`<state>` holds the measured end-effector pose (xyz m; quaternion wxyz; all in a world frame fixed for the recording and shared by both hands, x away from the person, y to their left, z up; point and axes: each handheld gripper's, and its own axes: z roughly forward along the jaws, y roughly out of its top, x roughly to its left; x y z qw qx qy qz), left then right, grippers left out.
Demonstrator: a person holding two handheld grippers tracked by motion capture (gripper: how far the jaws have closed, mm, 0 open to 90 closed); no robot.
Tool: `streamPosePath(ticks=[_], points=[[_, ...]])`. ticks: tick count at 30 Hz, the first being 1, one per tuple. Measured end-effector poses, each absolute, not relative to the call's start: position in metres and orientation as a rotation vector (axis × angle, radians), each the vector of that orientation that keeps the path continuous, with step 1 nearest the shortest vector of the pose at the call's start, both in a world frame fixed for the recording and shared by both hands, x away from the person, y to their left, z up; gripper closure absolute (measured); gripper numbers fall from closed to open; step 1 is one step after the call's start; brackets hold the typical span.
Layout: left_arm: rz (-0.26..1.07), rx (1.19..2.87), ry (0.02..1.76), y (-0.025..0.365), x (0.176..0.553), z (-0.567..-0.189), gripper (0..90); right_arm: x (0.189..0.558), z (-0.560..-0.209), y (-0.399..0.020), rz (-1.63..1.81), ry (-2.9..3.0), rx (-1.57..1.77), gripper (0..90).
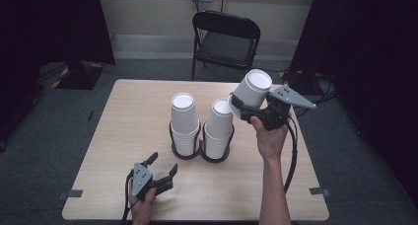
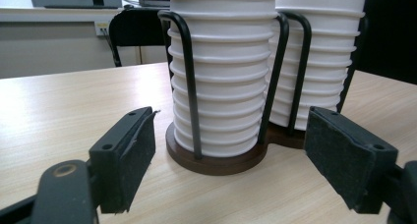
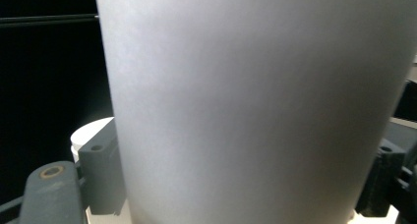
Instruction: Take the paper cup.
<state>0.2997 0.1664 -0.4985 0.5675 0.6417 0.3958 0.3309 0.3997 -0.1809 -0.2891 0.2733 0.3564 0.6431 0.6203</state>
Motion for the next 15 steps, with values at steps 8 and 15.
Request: streamPosePath(ticks=[8, 15], points=[[0.809, 1.478, 0.948, 0.167, 0.297, -0.499, 17.4, 0.387, -0.299, -0.198, 1.646, 1.705, 0.982, 15.9], [0.792, 1.486, 0.944, 0.167, 0.298, -0.499, 17.7, 0.375, -0.313, -0.211, 1.614, 1.697, 1.054, 16.0]])
